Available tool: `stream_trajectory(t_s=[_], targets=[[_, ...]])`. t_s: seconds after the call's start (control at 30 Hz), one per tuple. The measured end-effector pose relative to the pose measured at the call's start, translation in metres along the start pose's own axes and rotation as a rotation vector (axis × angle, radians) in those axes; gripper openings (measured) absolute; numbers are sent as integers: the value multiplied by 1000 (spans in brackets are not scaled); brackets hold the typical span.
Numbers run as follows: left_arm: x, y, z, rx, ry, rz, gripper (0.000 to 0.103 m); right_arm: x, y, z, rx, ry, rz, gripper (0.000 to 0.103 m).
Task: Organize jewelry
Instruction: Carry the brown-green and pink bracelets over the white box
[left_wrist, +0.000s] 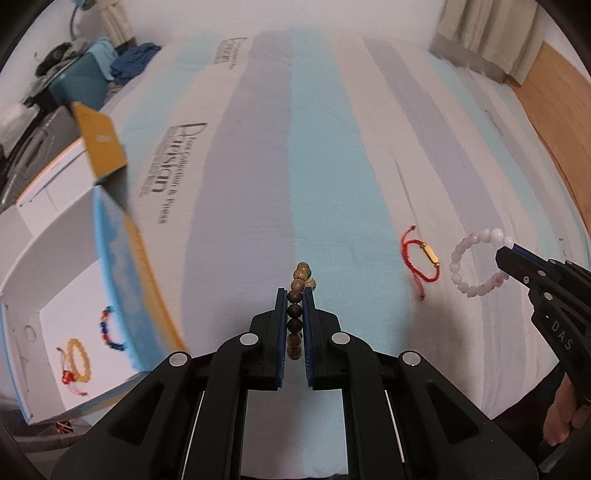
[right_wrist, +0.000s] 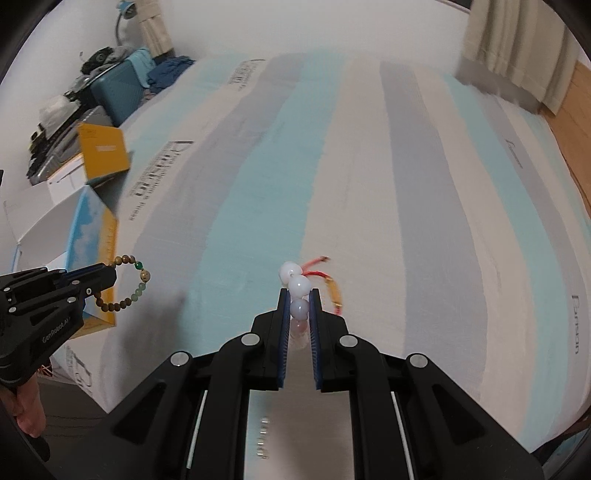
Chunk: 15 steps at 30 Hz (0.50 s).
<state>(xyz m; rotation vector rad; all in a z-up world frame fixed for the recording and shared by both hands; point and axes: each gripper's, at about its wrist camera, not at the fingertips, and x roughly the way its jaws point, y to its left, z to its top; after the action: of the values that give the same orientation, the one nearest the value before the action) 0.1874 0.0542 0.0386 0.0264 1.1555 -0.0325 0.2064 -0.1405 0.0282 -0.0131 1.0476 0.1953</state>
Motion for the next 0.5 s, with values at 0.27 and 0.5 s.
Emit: stream_trajectory(t_s=[0.27,0.5], targets=[[-39,57,-11,-60,-35,32,7,-19,66,11,-65,-33,46,9],[-68,114,-24,-124,-58,65,7,-32,132,20,-130,-54,91,9]])
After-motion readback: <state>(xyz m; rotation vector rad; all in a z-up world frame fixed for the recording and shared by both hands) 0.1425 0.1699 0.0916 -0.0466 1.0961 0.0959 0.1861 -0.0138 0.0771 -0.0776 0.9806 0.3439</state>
